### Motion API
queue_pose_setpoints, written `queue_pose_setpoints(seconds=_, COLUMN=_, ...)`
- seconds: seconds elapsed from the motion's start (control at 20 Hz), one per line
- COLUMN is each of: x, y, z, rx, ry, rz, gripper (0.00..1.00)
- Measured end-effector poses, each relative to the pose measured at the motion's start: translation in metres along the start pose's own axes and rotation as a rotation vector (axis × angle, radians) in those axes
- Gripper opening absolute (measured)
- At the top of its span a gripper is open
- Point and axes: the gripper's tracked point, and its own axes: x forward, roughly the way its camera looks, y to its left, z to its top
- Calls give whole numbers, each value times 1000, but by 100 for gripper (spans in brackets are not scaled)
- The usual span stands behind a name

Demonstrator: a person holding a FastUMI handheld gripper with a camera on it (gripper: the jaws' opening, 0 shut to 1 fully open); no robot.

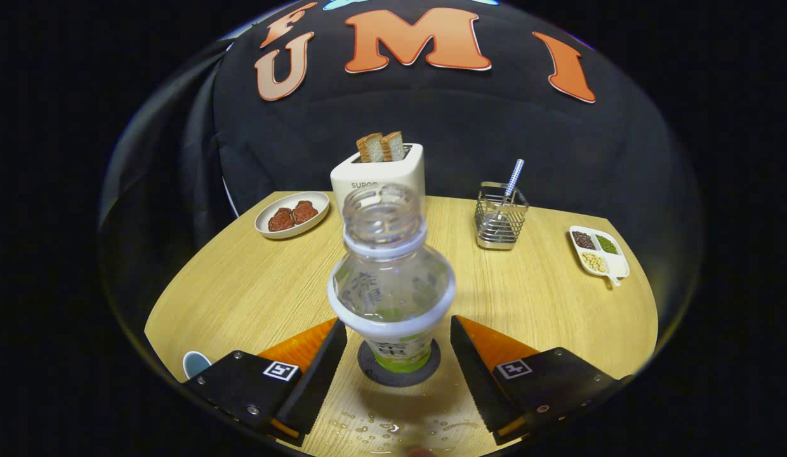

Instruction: Take the bottle from table, then pour the juice into the cup, finally place the bottle on the coaster

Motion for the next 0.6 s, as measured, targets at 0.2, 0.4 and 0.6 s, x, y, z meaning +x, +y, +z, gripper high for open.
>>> queue_pose_setpoints(seconds=0.2, x=-47, y=-7, z=18, rx=31, ry=-33, rz=-30, gripper=97)
queue_pose_setpoints(seconds=0.4, x=-110, y=-14, z=60, rx=37, ry=-121, rz=-73, gripper=97)
queue_pose_setpoints(seconds=0.6, x=-181, y=-26, z=108, rx=13, ry=-211, rz=-162, gripper=97)
